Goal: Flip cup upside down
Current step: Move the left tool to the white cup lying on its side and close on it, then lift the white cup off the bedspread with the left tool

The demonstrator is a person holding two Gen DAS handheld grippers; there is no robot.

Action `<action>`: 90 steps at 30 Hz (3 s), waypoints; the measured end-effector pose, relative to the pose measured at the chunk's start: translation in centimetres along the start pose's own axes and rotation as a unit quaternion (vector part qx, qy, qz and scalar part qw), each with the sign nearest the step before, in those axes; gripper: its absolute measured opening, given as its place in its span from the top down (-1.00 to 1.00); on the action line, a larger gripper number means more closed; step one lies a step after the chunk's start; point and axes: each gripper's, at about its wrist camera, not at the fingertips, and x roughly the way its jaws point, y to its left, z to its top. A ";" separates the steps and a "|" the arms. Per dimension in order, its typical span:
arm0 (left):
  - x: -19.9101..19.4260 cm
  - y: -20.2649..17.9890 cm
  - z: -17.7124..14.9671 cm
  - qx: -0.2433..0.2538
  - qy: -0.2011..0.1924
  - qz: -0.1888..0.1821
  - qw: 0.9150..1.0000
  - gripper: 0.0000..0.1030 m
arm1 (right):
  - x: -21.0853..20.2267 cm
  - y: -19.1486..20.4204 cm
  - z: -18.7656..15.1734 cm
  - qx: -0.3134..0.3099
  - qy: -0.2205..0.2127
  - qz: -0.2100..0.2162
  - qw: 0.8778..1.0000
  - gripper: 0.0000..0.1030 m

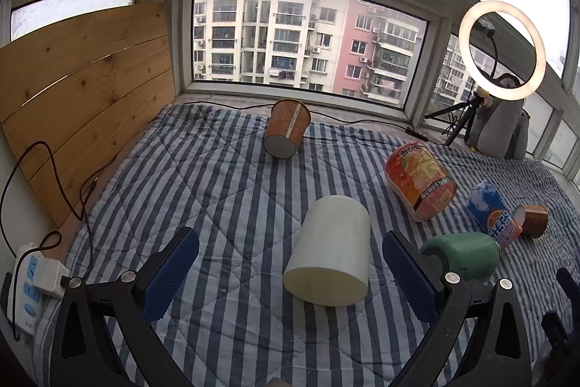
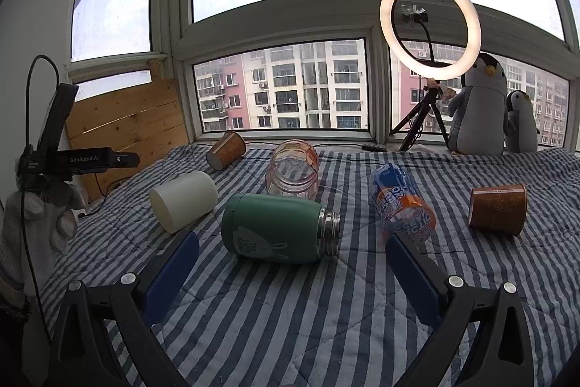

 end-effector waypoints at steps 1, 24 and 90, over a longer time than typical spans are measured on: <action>0.7 -0.4 0.5 0.004 0.010 -0.005 1.000 -0.99 | 0.1 0.3 0.0 -0.006 -0.002 -0.007 1.000 -0.98; 11.7 -3.6 5.3 0.017 0.143 -0.005 0.990 -0.70 | 0.1 0.9 -0.1 -0.011 -0.031 -0.032 0.999 -0.98; 8.3 -2.5 -3.2 0.012 0.266 -0.116 0.957 -0.48 | 1.8 0.6 -0.1 0.024 0.041 0.015 0.999 -0.97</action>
